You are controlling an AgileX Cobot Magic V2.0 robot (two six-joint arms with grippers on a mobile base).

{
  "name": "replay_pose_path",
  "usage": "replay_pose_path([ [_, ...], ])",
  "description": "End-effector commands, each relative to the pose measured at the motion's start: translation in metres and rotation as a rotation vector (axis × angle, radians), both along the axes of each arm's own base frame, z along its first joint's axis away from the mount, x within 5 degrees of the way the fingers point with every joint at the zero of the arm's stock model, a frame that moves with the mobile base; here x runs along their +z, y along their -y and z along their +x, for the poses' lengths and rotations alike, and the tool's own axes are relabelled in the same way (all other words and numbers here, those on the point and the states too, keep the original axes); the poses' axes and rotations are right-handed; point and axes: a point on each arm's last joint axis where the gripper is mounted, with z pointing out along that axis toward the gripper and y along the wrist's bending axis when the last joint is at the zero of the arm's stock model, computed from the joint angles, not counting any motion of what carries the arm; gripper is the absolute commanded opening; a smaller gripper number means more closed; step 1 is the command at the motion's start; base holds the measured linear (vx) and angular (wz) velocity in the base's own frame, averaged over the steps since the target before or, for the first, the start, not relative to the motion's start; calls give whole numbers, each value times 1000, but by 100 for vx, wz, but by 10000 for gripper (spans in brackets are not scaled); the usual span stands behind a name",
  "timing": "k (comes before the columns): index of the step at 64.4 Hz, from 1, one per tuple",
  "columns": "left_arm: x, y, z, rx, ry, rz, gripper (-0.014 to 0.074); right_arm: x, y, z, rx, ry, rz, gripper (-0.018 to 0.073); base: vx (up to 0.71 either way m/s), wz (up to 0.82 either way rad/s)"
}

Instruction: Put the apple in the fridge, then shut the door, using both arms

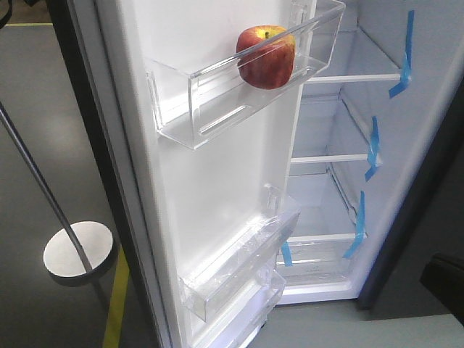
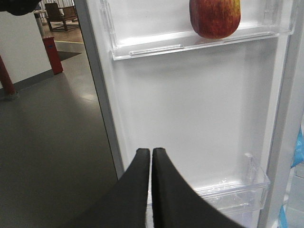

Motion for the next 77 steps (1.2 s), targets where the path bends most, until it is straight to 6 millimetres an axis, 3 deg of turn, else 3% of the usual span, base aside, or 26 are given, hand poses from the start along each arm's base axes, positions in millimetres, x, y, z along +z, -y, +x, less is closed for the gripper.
replay_pose_path([
  [1, 30, 8, -17, -120, 96, 3, 360, 11, 1, 1, -20, 38, 40, 6, 0, 0],
  [20, 45, 32, -36, -307, 228, 93, 360, 11, 1, 1, -20, 41, 37, 7, 0, 0],
  [34, 43, 89, -63, -543, 294, 209, 360, 11, 1, 2, -26, 45, 39, 7, 0, 0],
  [41, 39, 103, -68, -579, 293, 253, 360, 13, 3, 3, -46, 59, 56, 7, 0, 0],
  [47, 36, 102, -64, -546, 276, 296, 360, 16, 4, 4, -62, 71, 95, 15, 0, 0],
  [60, 31, 79, -51, -450, 249, 361, 340, 21, 8, 7, -123, 117, 128, 101, 0, 0],
  [68, 31, 60, -45, -394, 238, 367, 272, 27, 15, 11, -210, 179, 147, 239, 0, 0],
  [77, 31, 38, -38, -326, 224, 374, 116, 34, 26, 22, -341, 257, 140, 440, 0, 0],
])
